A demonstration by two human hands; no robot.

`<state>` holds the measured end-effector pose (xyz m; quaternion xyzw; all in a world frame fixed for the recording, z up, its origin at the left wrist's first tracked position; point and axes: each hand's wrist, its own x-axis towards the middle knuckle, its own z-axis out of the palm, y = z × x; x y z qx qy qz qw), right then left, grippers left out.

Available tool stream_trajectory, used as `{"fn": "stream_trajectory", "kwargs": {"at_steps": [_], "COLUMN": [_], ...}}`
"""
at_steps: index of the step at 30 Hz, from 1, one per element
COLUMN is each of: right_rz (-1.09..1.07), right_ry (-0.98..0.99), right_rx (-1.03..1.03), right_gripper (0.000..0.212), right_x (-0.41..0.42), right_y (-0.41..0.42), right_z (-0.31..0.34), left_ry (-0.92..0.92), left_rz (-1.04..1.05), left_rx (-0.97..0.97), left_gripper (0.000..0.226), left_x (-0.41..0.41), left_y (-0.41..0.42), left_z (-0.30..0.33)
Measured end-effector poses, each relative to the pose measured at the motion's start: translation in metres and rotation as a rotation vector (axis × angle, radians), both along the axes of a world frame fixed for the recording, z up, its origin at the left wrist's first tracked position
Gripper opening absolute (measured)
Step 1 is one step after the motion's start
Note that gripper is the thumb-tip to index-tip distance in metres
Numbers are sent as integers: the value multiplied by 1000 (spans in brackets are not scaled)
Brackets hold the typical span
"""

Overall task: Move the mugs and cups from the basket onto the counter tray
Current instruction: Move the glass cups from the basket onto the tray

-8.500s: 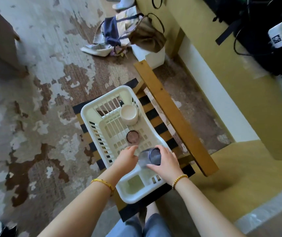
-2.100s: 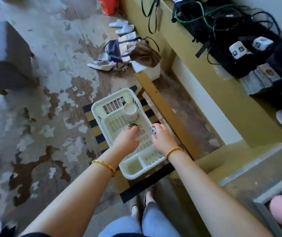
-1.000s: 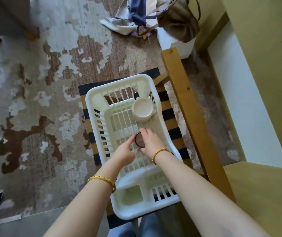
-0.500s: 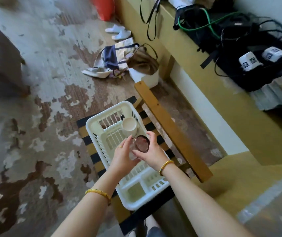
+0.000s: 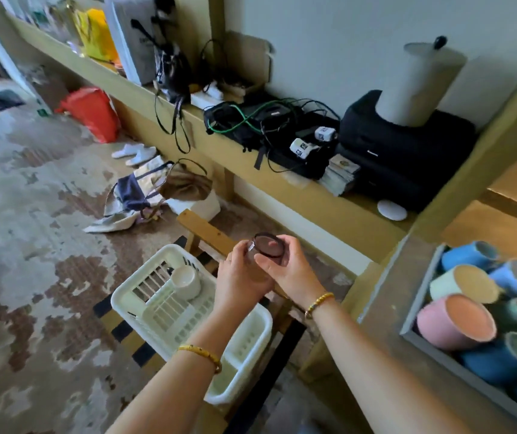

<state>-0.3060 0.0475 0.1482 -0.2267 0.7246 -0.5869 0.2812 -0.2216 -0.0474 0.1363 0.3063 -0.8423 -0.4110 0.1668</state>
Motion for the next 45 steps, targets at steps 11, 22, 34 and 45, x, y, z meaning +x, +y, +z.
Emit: {"fn": "stream_trajectory", "kwargs": {"at_steps": [11, 22, 34, 45], "right_rz": [-352, -609, -684, -627], "right_ry": [127, 92, 20, 15], "right_rx": [-120, -74, 184, 428], "right_gripper": [16, 13, 67, 66], "right_x": [-49, -78, -102, -121], "right_y": [198, 430, 563, 591], "right_z": [70, 74, 50, -17], "left_ry": [164, 139, -119, -350], "left_rz": [-430, -823, -995, -1134], "left_rx": [167, 176, -18, -774], "left_gripper": [78, 55, 66, 55], "left_x": [-108, -166, -205, -242], "left_y": [167, 385, 517, 503], "left_z": [67, 82, 62, 25]}}
